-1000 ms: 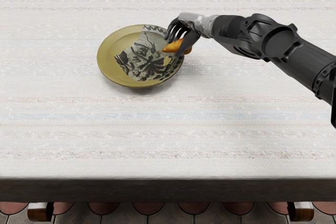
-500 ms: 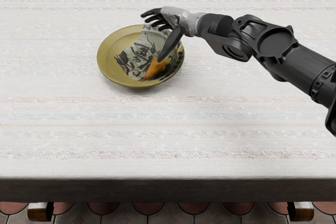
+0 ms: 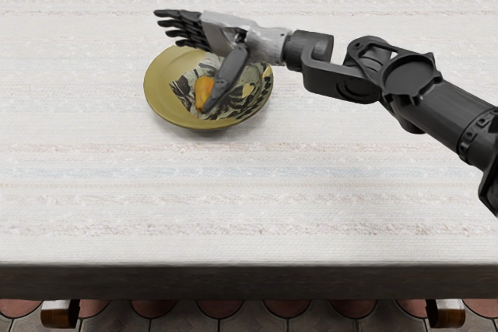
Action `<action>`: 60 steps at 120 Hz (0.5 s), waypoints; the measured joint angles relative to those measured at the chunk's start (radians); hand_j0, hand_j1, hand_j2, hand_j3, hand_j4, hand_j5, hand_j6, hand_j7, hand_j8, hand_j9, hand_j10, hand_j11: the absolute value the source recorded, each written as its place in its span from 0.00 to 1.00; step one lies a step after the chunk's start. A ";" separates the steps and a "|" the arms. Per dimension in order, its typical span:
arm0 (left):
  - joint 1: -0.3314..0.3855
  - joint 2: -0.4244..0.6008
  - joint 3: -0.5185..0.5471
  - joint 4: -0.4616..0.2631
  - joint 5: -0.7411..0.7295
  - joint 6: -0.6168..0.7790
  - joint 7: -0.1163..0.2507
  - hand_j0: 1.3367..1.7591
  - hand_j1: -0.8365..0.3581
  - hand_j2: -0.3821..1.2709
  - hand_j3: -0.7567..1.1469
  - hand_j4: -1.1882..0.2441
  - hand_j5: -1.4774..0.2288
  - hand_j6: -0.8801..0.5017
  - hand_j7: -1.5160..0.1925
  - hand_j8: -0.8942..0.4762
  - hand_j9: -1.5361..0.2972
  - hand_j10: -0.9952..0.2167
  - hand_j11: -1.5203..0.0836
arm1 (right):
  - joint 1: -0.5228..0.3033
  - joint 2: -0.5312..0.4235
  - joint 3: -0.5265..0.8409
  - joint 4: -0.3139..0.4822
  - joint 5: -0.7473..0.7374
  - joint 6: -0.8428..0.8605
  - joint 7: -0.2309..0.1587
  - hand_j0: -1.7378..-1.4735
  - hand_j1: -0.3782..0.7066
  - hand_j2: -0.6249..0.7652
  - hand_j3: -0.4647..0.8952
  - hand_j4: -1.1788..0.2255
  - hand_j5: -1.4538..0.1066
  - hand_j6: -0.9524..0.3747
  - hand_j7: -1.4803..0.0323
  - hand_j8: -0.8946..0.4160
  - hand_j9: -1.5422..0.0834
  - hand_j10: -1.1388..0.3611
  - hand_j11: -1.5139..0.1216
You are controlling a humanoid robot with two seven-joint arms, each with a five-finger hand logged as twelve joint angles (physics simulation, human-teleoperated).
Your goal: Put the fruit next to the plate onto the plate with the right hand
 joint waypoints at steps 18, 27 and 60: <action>0.001 0.000 0.000 0.000 0.000 0.000 0.000 0.76 0.97 0.23 0.40 0.82 0.85 0.62 0.87 0.64 0.82 0.81 0.93 | -0.022 0.000 0.007 0.000 0.016 0.004 0.013 0.30 0.03 0.45 0.34 0.83 0.93 0.71 0.97 0.68 0.94 0.76 0.92; 0.001 0.000 0.000 0.000 0.000 0.000 0.000 0.76 0.97 0.23 0.40 0.82 0.85 0.62 0.87 0.64 0.82 0.81 0.93 | -0.031 0.000 0.009 0.000 0.028 0.005 0.015 0.30 0.03 0.45 0.34 0.84 0.93 0.71 0.97 0.68 0.94 0.76 0.92; 0.000 0.000 0.000 0.000 0.000 0.000 0.000 0.76 0.97 0.23 0.40 0.82 0.85 0.62 0.87 0.64 0.82 0.81 0.93 | -0.098 0.000 0.009 0.010 0.037 0.005 0.010 0.30 0.03 0.45 0.34 0.84 0.93 0.72 0.98 0.68 0.95 0.76 0.92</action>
